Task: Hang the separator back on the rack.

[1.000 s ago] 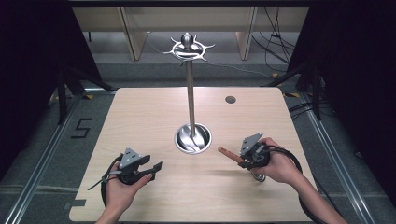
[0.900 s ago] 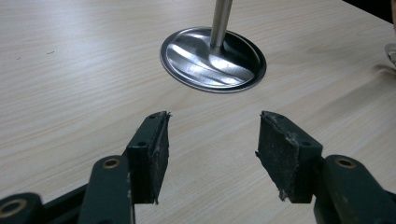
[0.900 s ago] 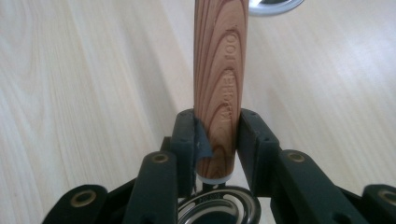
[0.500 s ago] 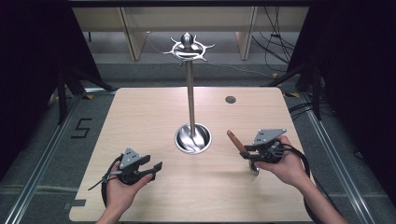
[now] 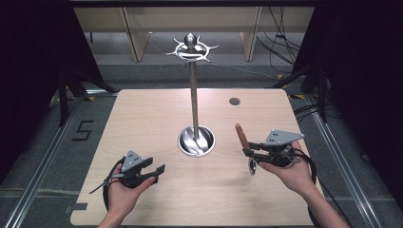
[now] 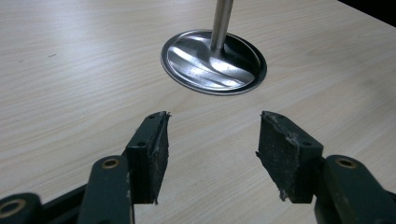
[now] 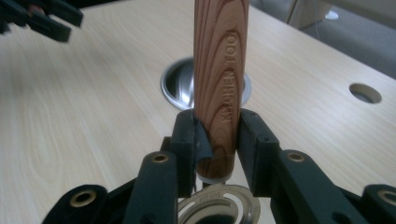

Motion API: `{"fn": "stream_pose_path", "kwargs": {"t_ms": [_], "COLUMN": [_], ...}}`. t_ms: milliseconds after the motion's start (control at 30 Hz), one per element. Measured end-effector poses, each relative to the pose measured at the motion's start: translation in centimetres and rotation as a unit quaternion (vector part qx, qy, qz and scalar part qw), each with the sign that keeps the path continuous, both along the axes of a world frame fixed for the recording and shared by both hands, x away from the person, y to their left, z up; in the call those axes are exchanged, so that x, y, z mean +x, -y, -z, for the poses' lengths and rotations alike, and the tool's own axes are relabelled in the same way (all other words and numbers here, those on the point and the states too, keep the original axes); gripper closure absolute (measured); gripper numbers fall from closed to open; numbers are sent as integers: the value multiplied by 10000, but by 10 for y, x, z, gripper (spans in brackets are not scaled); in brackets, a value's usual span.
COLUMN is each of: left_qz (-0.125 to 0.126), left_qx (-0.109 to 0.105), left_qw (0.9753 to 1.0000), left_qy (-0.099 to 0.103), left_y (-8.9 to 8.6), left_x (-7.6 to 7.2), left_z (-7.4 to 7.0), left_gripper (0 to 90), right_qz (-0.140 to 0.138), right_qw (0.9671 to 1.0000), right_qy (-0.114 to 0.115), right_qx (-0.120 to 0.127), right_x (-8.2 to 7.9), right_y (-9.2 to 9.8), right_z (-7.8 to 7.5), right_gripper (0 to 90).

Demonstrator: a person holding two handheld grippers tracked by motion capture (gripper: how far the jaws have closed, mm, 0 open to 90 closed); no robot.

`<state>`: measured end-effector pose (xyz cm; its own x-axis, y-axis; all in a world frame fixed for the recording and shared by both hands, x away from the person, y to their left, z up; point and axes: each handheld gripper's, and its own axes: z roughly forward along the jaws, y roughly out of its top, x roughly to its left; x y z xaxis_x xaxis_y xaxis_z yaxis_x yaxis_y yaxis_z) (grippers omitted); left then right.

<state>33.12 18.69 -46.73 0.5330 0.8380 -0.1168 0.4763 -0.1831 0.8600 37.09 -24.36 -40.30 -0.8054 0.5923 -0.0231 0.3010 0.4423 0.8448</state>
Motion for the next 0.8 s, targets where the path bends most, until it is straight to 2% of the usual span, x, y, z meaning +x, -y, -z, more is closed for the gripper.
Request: {"fn": "stream_pose_path", "kwargs": {"t_ms": [33, 67, 100, 167, 200, 233, 267, 300, 333, 367, 400, 433, 467, 500, 533, 567, 600, 633, 667, 700, 733, 767, 800], "left_qz": [13, 10, -5, 63, 55, 57, -8, -39, -32, -24, -51, -51, -10, 41, 43, 225, 225, 310, 365, 365, 478, 590, 631], "left_qx": [27, 30, 18, 88, 77, 85, 17, -39, -39, -81, -167, -166, -198, -274, -360, -358, -358, -373, -608, -608, -637, -726, -752], "left_qw": [10000, 10000, 10000, 9999, 9999, 9999, 10000, 10000, 10000, 9999, 9998, 9997, 9994, 9991, 9987, 9975, 9975, 9968, 9954, 9954, 9943, 9925, 9917], "left_qy": [44, 48, 35, 83, 84, 86, 47, 47, 85, 89, 123, 160, 275, 328, 356, 574, 574, 634, 640, 640, 710, 791, 826], "left_y": [0, -1, -1, -2, -2, -3, -2, -1, -2, -1, 0, 1, 3, 7, 10, 18, 18, 24, 39, 39, 46, 57, 65], "left_x": [1, 0, 0, 2, 2, 2, 1, 1, 1, 1, 1, 2, 3, 4, 4, 7, 7, 7, 7, 7, 9, 11, 11], "left_z": [0, 0, 0, -1, -1, -1, 0, 0, -1, -1, -3, -5, -10, -16, -20, -31, -31, -38, -51, -51, -58, -66, -73], "left_gripper": [423, 423, 423, 423, 422, 422, 422, 420, 419, 417, 413, 413, 411, 408, 407, 407, 408, 408, 410, 412, 413, 413, 413], "right_qz": [-102, -90, -84, -162, -168, -144, -173, -188, -232, -160, -192, -192, -207, -219, -238, -237, -158, -193, -146, -186, -212, -212, -144], "right_qw": [9998, 9997, 9993, 9986, 9984, 9980, 9973, 9973, 9971, 9967, 9967, 9967, 9961, 9961, 9952, 9952, 9957, 9956, 9952, 9951, 9948, 9948, 9941], "right_qy": [150, 47, 164, 171, 83, 108, 50, 156, 177, 79, 178, 178, 134, 330, 215, 317, 212, 216, 261, 228, 363, 363, 511], "right_qx": [92, 243, 317, 479, 530, 605, 709, 691, 705, 795, 774, 774, 842, 792, 921, 897, 888, 891, 930, 947, 928, 928, 945], "right_x": [2, 0, 0, -1, -3, -5, -6, -6, -6, -8, -9, -9, -10, -8, -10, -10, -13, -14, -15, -15, -14, -14, -14], "right_y": [1, 1, 2, 3, 3, 3, 2, 3, 4, 3, 3, 3, 3, 4, 1, 1, 0, -1, -3, -3, -4, -4, -5], "right_z": [0, 0, 0, 1, 1, 2, 3, 4, 4, 4, 3, 3, 2, 1, 1, 1, 0, -1, -1, -2, -2, -2, -2], "right_gripper": [703, 703, 702, 702, 702, 702, 703, 703, 703, 703, 703, 703, 703, 702, 702, 703, 703, 703, 703, 703, 703, 703, 703]}}
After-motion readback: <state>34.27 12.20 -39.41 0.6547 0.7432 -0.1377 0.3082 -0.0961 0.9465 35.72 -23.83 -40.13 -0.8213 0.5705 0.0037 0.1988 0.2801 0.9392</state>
